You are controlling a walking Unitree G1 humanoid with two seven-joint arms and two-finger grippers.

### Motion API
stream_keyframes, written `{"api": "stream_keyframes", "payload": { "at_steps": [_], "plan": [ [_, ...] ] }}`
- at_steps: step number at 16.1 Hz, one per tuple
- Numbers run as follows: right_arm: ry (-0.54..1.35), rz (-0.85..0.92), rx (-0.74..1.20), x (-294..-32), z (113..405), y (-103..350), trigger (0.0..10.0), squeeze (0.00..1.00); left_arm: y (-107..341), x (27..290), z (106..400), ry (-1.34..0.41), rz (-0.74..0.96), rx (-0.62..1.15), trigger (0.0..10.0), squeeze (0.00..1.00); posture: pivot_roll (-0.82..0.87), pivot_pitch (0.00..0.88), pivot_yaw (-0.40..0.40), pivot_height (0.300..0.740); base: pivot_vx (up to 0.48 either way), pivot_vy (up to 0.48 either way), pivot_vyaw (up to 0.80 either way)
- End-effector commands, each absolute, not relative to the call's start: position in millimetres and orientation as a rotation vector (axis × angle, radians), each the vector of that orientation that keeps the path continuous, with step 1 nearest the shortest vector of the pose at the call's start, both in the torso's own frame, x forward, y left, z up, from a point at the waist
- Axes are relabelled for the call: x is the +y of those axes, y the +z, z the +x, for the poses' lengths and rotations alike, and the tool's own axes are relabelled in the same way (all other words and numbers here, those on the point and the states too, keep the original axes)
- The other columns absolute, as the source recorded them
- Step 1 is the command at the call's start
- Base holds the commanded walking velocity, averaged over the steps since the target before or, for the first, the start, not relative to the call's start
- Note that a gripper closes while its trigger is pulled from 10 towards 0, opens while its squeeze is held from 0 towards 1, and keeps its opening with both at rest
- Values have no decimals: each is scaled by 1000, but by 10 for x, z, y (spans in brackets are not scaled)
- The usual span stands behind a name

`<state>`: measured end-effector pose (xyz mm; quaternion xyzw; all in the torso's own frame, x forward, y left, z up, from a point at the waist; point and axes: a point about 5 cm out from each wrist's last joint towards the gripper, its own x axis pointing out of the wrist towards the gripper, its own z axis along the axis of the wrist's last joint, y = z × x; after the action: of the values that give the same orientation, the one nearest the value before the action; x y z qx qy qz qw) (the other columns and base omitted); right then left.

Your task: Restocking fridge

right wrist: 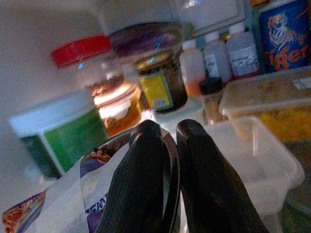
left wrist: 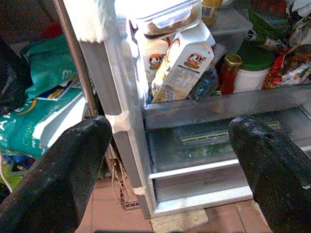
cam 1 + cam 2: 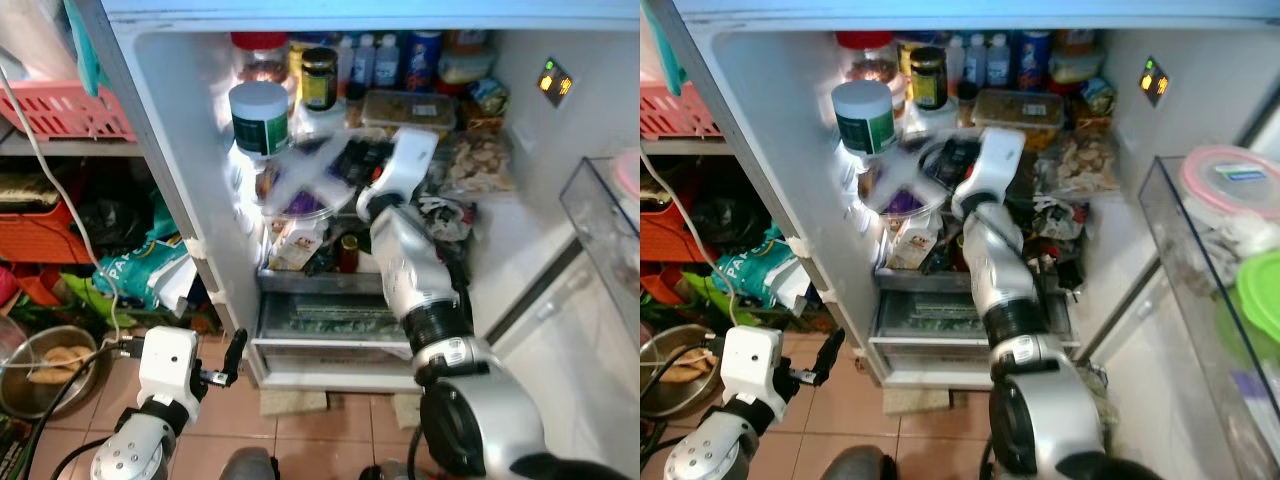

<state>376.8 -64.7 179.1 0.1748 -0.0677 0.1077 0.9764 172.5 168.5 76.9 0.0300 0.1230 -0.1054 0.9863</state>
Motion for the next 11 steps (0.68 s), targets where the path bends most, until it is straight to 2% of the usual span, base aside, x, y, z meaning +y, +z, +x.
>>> {"api": "stream_keyframes", "payload": {
  "at_steps": [1, 6, 11],
  "plan": [
    [190, 385, -125, -606, 3791, 1798, 10000, 0, 825, 1690, 1722, -221, 83, 235, 10000, 0, 311, 87, 27, 740, 0, 0, 0],
    [-3, 394, -81, -820, 3923, 1780, 10000, 0, 859, 1777, 1629, -186, 113, 243, 10000, 0, 361, 100, 31, 740, 0, 0, 0],
    [-54, 459, -88, -883, 4001, 1882, 10000, 0, 874, 1802, 1609, -175, 125, 251, 10000, 0, 365, 104, 39, 740, 0, 0, 0]
  ]
}}
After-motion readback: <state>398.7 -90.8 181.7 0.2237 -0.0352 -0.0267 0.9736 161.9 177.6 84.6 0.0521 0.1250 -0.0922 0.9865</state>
